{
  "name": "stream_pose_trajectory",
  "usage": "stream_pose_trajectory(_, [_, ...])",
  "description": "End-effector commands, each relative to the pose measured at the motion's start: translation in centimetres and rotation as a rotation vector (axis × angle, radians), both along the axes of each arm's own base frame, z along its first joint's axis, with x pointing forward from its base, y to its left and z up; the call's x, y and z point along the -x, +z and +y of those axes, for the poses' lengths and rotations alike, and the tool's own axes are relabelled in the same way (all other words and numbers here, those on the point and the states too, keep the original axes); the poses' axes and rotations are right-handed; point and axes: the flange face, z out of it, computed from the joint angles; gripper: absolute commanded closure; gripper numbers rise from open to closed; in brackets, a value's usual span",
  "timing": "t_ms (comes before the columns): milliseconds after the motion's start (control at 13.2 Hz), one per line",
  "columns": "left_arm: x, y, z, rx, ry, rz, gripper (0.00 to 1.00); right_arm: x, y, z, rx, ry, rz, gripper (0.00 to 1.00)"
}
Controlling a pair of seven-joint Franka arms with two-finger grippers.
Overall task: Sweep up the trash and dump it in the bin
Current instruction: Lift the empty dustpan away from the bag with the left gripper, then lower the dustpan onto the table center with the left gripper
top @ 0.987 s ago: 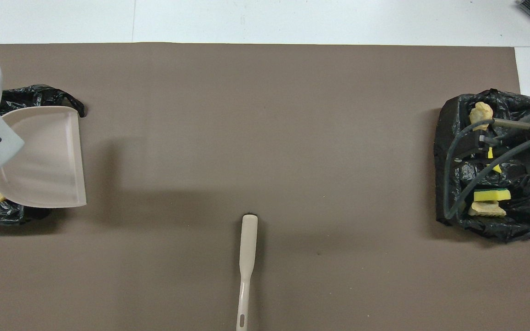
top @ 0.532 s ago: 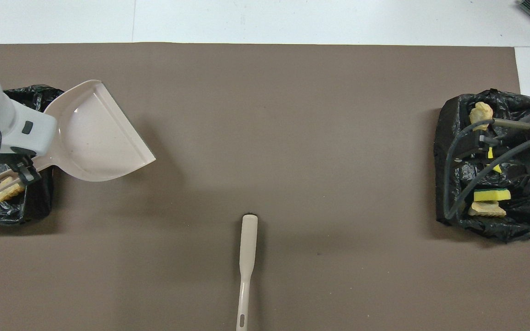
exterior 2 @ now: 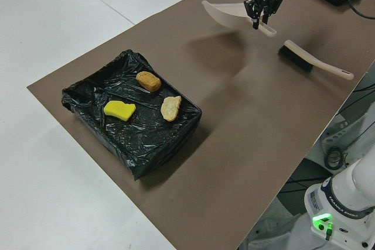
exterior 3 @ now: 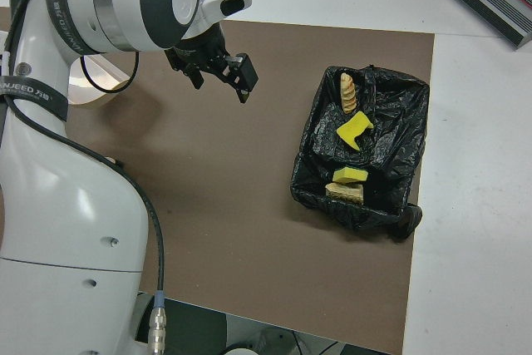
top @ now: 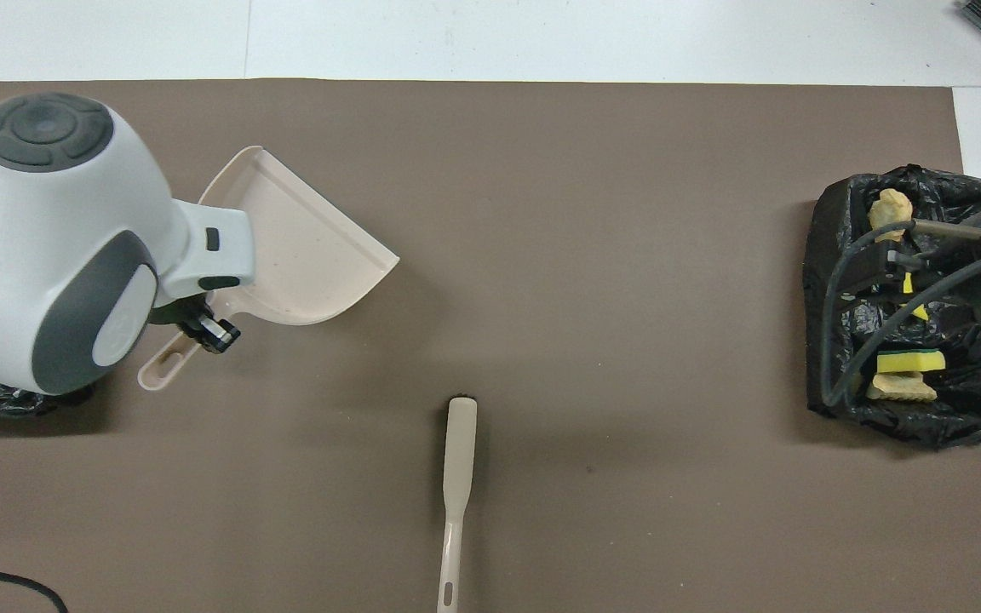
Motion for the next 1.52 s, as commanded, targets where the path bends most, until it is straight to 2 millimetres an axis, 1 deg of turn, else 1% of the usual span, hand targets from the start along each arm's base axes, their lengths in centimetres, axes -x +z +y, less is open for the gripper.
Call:
stream_pose_trajectory(0, [-0.9,-1.8,-2.8,0.051,0.158,-0.035,1.0,0.5,0.0,-0.4,-0.009,0.021,-0.017,0.0])
stream_pose_trajectory(152, [-1.2,-1.5,-3.4,0.093,0.269,-0.052,1.0,0.5,0.0,-0.4,-0.009,0.021,-0.017,0.0])
stream_pose_trajectory(304, [-1.2,-1.5,-4.5,0.123,0.281,-0.079,1.0,0.5,0.0,-0.4,-0.009,0.021,-0.017,0.0])
stream_pose_trajectory(380, [-1.4,-2.1,-5.4,0.143,0.305,-0.089,1.0,0.5,0.0,-0.4,-0.01,0.021,-0.018,0.0])
stream_pose_trajectory(456, [-1.9,-2.6,-5.8,0.171,0.381,-0.089,1.0,0.5,0.0,-0.4,-0.01,0.021,-0.016,0.0])
stream_pose_trajectory(532, [-2.3,-2.5,-6.1,0.204,0.518,-0.089,1.0,0.5,0.0,-0.4,-0.009,0.021,-0.017,0.0])
stream_pose_trajectory(607, [-2.7,-3.0,-6.3,0.203,0.666,-0.088,1.0,0.5,0.0,-0.4,-0.009,0.021,-0.017,0.0])
stream_pose_trajectory(683, [-2.6,-3.6,-6.4,0.192,0.699,-0.082,1.0,0.5,0.0,-0.4,-0.009,0.021,-0.017,0.0])
stream_pose_trajectory(835, [-2.4,-4.5,-6.6,0.189,0.638,-0.088,1.0,0.5,0.0,-0.4,-0.01,0.021,-0.016,0.0])
stream_pose_trajectory(911, [-1.7,-5.2,-7.6,0.19,0.539,-0.087,1.0,0.5,0.0,-0.4,-0.009,0.021,-0.017,0.0])
stream_pose_trajectory(987, [-1.6,-7.8,-8.5,0.175,0.444,-0.085,1.0,0.5,0.0,-0.4,-0.009,0.021,-0.018,0.0])
stream_pose_trajectory(1063, [-1.6,-9.1,-9.3,0.172,0.386,-0.103,1.0,0.5,0.0,-0.4,-0.009,0.021,-0.017,0.0])
stream_pose_trajectory(1139, [-1.9,-9.0,-9.4,0.186,0.377,-0.125,1.0,0.5,0.0,-0.4,-0.009,0.021,-0.017,0.0])
stream_pose_trajectory(1215, [-2.1,-8.9,-9.4,0.198,0.384,-0.133,0.49,0.5,0.0,-0.4,-0.01,0.021,-0.016,0.0])
stream_pose_trajectory(1291, [-1.9,-8.1,-9.4,0.205,0.386,-0.14,0.0,0.5,0.0,-0.4,-0.01,0.021,-0.016,0.0])
stream_pose_trajectory(1367, [-2.2,-6.9,-8.8,0.208,0.396,-0.144,0.0,0.5,0.0,-0.4,-0.009,0.021,-0.018,0.0])
stream_pose_trajectory(1443, [-2.3,-5.2,-8.2,0.218,0.408,-0.159,0.0,0.5,0.0,-0.4,-0.009,0.021,-0.017,0.0])
